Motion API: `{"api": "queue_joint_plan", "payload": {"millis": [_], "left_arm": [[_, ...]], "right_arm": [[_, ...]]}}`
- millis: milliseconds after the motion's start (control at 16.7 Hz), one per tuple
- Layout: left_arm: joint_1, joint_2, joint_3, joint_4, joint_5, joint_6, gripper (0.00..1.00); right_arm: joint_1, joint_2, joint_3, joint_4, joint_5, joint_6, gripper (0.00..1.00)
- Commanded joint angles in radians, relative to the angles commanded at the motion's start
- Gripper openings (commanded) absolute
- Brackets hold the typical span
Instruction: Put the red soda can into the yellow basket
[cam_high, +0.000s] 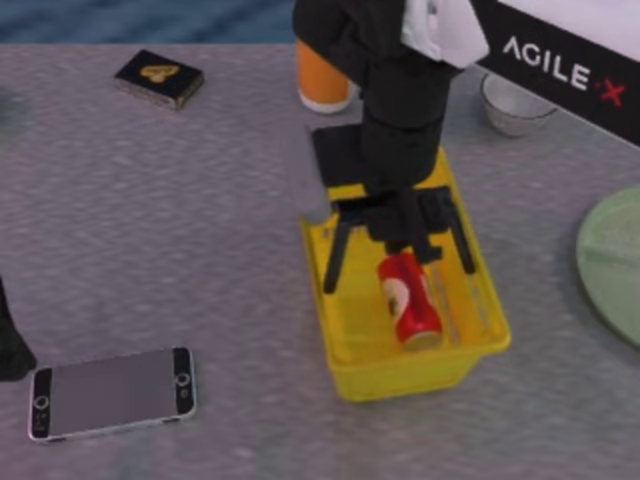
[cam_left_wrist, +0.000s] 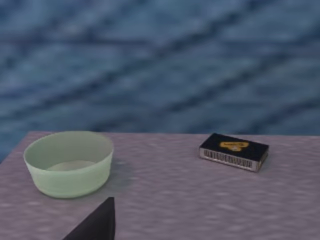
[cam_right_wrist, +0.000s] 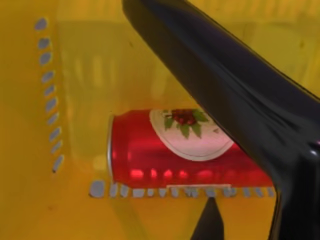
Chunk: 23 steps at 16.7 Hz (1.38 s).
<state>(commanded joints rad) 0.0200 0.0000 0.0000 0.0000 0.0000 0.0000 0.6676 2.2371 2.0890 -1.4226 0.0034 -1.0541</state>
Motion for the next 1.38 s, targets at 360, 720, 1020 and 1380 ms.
{"api": "queue_joint_plan", "payload": {"millis": [360,720,1020,1380], "left_arm": [[0.0,0.0,0.0,0.0,0.0,0.0,1.0],[0.0,0.0,0.0,0.0,0.0,0.0,1.0],[0.0,0.0,0.0,0.0,0.0,0.0,1.0],[0.0,0.0,0.0,0.0,0.0,0.0,1.0]], "right_arm": [[0.0,0.0,0.0,0.0,0.0,0.0,0.0],[0.0,0.0,0.0,0.0,0.0,0.0,0.0],[-0.002,0.001,0.001,0.0,0.0,0.001,0.0],[-0.022,-0.008,0.135,-0.15,0.0,-0.028,0.0]]}}
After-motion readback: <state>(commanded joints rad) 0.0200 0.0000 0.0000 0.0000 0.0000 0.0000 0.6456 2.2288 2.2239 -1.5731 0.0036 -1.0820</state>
